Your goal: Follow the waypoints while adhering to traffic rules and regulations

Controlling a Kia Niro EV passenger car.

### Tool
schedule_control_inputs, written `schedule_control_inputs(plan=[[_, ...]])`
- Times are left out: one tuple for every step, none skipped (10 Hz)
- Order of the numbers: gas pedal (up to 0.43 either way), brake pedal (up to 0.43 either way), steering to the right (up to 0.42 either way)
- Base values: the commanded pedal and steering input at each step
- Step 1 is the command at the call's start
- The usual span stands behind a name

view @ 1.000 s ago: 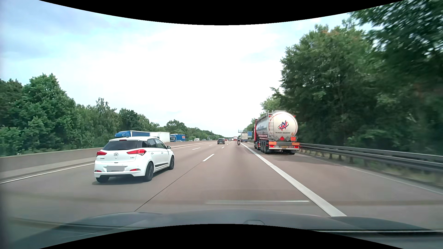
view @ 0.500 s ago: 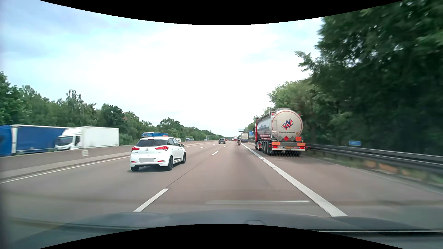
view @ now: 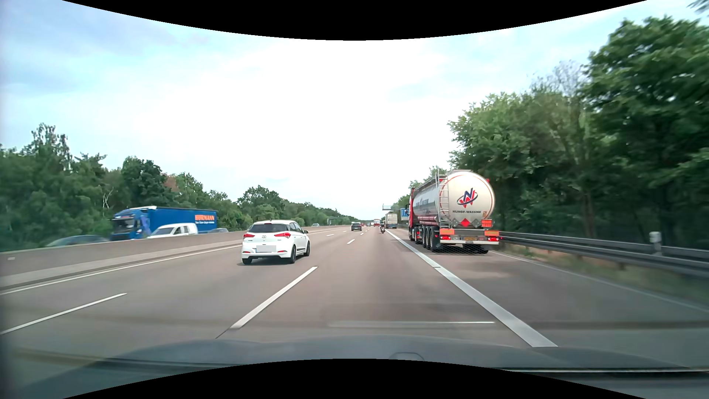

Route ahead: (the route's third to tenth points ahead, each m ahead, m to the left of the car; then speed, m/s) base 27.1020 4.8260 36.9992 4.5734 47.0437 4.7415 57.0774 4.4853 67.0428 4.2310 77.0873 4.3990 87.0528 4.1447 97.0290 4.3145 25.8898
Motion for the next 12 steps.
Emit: schedule_control_inputs(plan=[[0.118,0.000,-0.004],[0.118,0.000,-0.004],[0.118,0.000,-0.004],[0.118,0.000,-0.004],[0.118,0.000,-0.004],[0.118,0.000,-0.004],[0.118,0.000,-0.004],[0.118,0.000,-0.004],[0.118,0.000,-0.004],[0.118,0.000,-0.005],[0.118,0.000,-0.005],[0.118,0.000,-0.005]])
